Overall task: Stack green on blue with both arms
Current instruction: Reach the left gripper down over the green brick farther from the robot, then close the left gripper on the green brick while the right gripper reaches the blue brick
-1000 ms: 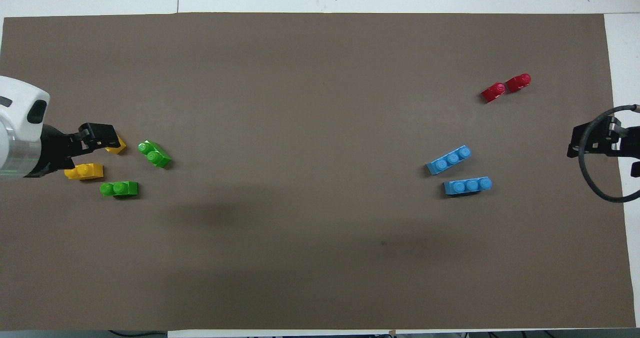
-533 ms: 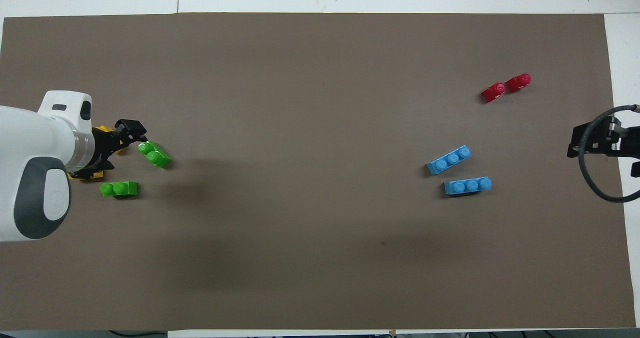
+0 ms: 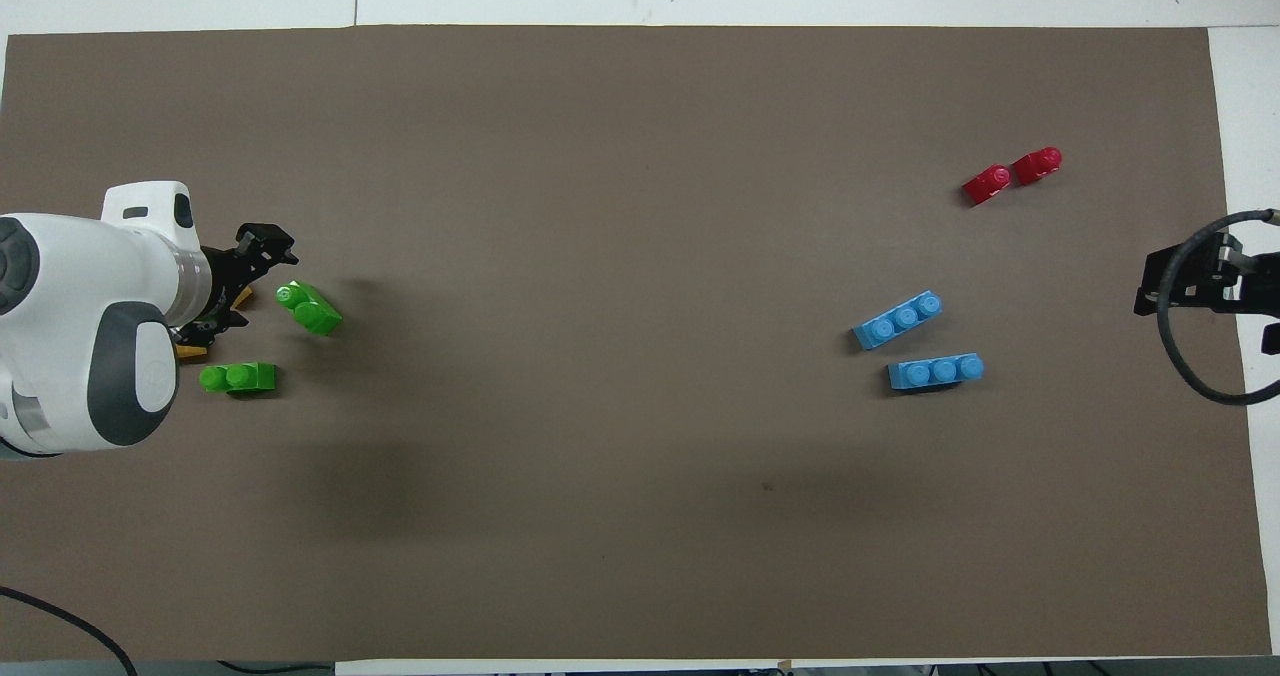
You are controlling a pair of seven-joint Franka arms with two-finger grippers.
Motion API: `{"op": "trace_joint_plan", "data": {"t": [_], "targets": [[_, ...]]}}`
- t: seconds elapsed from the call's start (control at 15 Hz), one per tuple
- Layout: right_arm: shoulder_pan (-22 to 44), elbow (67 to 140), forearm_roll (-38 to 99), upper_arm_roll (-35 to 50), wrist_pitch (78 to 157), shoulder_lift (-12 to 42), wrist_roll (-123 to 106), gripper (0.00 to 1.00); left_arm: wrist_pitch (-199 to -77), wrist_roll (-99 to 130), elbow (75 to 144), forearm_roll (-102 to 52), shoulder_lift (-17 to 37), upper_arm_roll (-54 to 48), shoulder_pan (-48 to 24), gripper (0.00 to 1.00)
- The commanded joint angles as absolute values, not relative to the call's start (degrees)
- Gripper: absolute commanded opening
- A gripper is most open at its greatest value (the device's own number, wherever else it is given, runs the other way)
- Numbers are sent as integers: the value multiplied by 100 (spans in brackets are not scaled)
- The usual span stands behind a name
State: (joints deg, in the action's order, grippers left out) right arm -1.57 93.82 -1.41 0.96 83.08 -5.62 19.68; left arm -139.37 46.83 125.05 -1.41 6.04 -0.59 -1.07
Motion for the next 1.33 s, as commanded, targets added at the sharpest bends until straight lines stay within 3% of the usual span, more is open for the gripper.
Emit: {"op": "trace_joint_plan", "data": {"t": [0.0,0.67,1.27], "targets": [[-237,9475,-88,149,8279,-650,1942,100,-14238,4913,12577,-211,685,-79,-97,100],[-255,9457,-97,132,8305,-642,1951,100,-14528,4896,12691,-202,1072,-70,-246,100],[-413,9466,-79,132,8498,-633,1951,100,-14476,4623,12674,-202,1081,-70,-228,100]]}}
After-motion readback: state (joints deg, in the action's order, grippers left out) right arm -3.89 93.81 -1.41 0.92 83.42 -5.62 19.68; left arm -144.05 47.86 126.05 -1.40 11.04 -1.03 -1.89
